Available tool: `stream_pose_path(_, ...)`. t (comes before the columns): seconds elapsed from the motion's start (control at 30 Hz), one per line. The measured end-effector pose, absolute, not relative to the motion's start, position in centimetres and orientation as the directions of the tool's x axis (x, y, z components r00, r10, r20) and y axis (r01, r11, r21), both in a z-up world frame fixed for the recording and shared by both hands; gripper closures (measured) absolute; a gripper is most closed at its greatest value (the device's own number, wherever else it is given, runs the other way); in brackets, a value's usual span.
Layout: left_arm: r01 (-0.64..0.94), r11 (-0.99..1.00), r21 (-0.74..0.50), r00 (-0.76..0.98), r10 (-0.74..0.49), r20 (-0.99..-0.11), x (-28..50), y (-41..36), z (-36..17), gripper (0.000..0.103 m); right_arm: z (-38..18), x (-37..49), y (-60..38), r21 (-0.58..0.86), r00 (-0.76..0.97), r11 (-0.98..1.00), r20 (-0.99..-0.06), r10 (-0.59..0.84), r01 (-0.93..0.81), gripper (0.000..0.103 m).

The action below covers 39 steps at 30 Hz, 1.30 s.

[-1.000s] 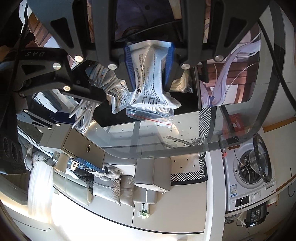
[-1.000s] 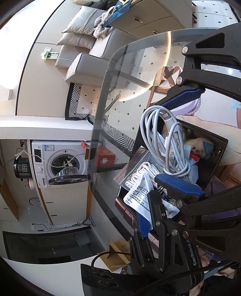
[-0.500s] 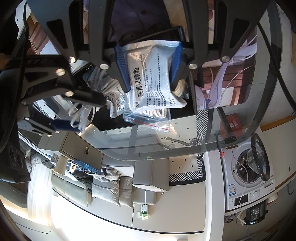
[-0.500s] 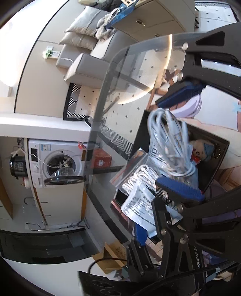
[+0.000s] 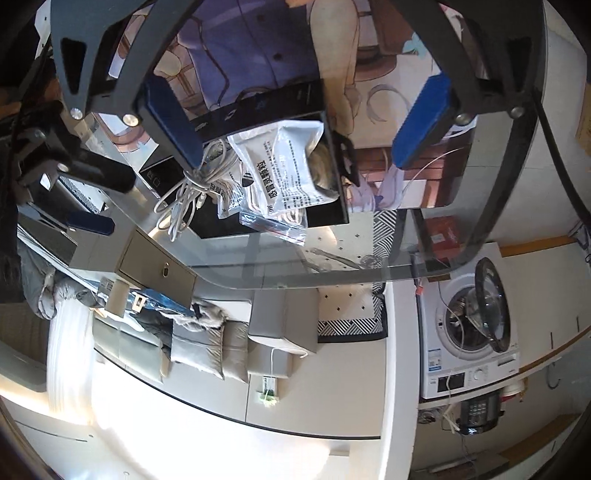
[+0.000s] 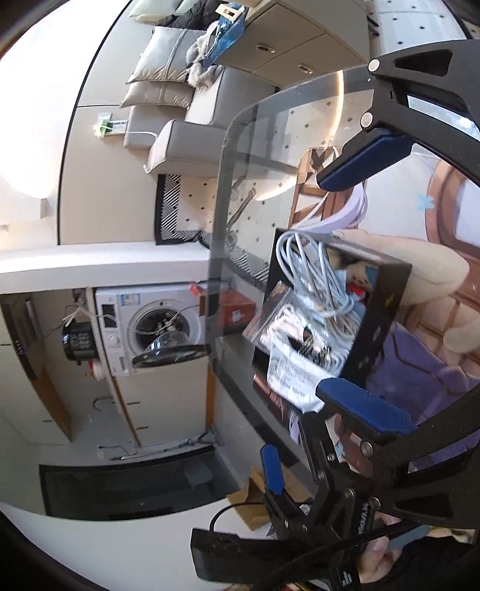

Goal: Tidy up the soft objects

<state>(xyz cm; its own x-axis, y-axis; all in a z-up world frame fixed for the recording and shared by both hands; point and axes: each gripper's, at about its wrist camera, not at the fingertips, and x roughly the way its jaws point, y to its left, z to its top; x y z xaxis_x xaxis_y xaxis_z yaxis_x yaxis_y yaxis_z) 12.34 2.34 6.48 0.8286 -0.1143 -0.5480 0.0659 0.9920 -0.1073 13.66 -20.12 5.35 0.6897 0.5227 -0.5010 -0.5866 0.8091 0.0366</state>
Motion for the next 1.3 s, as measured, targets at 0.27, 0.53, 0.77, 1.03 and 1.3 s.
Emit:
stream_pose_path(0.27, 0.036, 0.995, -0.095, 0.857, -0.08, -0.509, 10.2, 2.5, 6.2, 0.0, 5.0, 10.8, -20.4, 0.043, 0.7, 0.794, -0.443, 0.56, -0.607, 0.001)
stream_pose_path(0.53, 0.028, 0.995, -0.097, 0.868, -0.072, -0.491, 8.9, 2.2, 5.2, 0.0, 3.6, 9.9, -20.8, 0.04, 0.706, 0.798, -0.442, 0.554, -0.601, 0.001)
stream_pose_path(0.77, 0.02, 0.997, -0.068, 0.873, -0.051, -0.484, 8.9, 1.6, 4.4, 0.0, 2.2, 9.8, -21.0, 0.035, 0.715, 0.808, -0.444, 0.54, -0.588, 0.001)
stream_pose_path(1.03, -0.001, 0.997, -0.076, 0.876, -0.036, -0.481, 9.3, 1.9, 3.6, 0.0, 1.4, 10.0, -21.2, 0.041, 0.722, 0.813, -0.433, 0.539, -0.581, 0.001)
stream_pose_path(1.3, -0.012, 0.997, -0.075, 0.881, -0.025, -0.473, 9.3, 1.7, 3.0, 0.0, 1.4, 10.0, -21.1, 0.026, 0.733, 0.816, -0.422, 0.533, -0.578, 0.001)
